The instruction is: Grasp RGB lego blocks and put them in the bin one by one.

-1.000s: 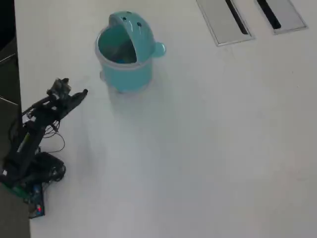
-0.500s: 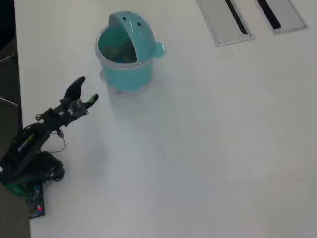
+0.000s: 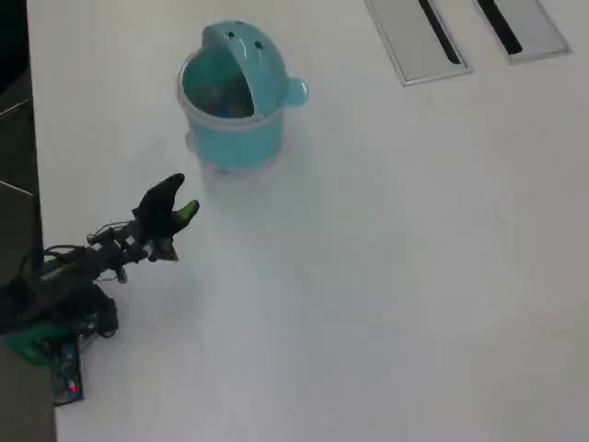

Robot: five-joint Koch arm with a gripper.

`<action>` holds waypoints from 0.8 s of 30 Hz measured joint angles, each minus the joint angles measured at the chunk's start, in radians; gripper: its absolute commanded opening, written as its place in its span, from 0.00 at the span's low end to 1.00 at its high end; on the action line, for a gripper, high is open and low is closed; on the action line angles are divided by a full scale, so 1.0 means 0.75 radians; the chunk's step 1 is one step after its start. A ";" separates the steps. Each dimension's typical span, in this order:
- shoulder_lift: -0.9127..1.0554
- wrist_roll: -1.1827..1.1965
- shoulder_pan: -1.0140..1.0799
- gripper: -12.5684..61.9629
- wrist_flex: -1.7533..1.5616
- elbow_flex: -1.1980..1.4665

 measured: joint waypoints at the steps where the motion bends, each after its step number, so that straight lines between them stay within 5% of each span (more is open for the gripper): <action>1: 0.000 0.012 0.025 0.62 -0.063 0.063; 24: 0.000 0.276 0.401 0.62 -0.726 0.654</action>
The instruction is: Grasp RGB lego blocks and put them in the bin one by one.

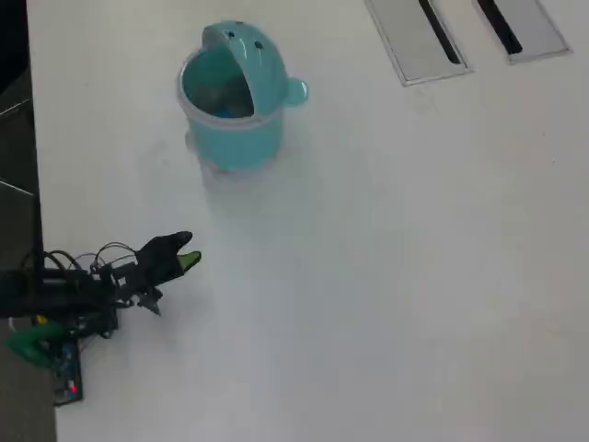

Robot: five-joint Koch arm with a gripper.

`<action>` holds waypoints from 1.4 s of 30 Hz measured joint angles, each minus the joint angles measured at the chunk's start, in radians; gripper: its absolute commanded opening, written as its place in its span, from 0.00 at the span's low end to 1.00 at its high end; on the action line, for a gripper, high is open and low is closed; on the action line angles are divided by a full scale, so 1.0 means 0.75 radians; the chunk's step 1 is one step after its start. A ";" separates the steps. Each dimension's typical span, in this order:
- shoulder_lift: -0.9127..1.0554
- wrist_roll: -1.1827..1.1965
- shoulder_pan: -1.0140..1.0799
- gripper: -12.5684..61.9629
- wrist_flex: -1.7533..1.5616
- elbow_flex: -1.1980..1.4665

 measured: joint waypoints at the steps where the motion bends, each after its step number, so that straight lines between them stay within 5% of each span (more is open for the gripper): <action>1: 0.000 0.010 0.002 0.62 -0.016 0.008; 14: 0.000 0.061 0.129 0.65 -0.025 0.029; 27: 0.000 0.067 0.170 0.65 0.579 0.029; 42: 0.000 0.045 0.176 0.63 0.728 0.029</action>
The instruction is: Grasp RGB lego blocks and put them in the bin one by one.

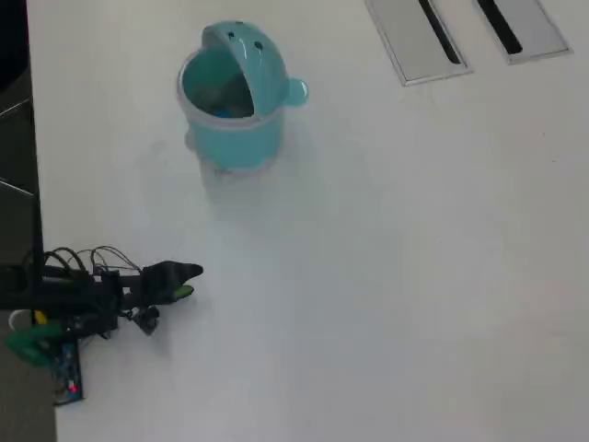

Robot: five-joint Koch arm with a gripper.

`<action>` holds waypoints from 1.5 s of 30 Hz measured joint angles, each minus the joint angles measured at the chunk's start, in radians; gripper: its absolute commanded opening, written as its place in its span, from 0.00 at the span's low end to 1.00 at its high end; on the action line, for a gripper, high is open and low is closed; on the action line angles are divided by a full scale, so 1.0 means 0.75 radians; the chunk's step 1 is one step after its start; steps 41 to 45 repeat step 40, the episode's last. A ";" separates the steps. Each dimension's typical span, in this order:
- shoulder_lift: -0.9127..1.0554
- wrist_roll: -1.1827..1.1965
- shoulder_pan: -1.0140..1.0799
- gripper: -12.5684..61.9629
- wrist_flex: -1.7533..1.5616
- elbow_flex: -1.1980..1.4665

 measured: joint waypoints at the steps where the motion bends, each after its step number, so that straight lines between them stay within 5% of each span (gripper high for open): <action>1: 0.000 0.000 -0.002 0.63 0.000 0.000; 45: 0.000 -0.004 -0.137 0.63 0.022 0.000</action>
